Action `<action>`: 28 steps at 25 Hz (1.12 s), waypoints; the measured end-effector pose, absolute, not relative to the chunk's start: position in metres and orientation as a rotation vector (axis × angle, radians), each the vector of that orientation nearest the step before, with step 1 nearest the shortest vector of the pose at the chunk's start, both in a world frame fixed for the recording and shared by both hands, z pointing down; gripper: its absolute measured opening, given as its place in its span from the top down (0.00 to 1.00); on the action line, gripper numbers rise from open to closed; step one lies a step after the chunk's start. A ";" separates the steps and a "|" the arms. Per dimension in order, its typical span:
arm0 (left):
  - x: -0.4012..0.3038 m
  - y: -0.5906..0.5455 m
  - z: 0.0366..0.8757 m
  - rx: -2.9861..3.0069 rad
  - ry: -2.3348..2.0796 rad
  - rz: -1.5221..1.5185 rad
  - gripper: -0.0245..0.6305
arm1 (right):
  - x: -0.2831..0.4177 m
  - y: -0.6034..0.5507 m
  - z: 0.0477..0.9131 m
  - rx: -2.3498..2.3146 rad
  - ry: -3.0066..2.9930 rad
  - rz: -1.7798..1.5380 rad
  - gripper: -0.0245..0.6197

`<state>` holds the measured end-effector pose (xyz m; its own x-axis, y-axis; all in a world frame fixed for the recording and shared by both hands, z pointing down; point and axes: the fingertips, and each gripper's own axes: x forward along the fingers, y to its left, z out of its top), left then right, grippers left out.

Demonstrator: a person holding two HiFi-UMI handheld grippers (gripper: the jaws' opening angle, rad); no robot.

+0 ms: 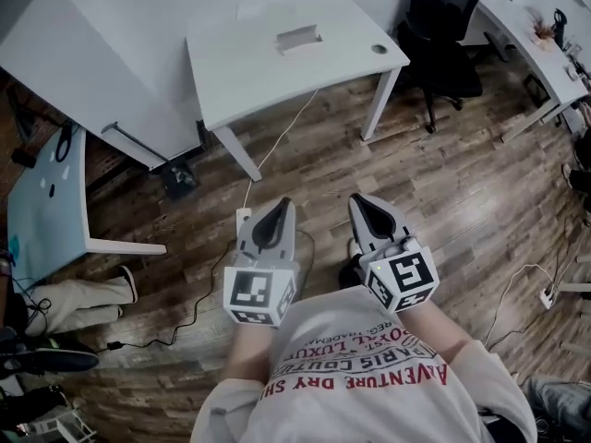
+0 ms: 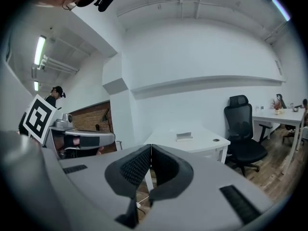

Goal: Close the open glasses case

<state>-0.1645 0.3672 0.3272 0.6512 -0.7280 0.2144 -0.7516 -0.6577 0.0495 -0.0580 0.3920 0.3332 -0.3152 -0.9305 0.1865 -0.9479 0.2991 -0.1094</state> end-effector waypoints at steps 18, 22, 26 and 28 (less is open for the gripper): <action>0.003 0.197 0.326 2.624 -1.340 0.241 0.95 | 0.122 0.209 0.332 1.643 -2.499 0.306 0.94; 0.014 0.173 0.335 2.603 -1.333 0.266 0.95 | 0.134 0.185 0.340 1.633 -2.489 0.338 0.94; 0.014 0.141 0.341 2.593 -1.314 0.264 0.95 | 0.135 0.154 0.345 1.635 -2.482 0.348 0.94; 0.015 0.120 0.344 2.603 -1.297 0.267 0.95 | 0.136 0.135 0.346 1.648 -2.474 0.344 0.94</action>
<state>0.0154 0.1202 0.3441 0.5936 -0.7622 0.2583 -0.8023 -0.5857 0.1156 0.1362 0.1352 0.3463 -0.3857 -0.8883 0.2492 -0.9226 0.3706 -0.1068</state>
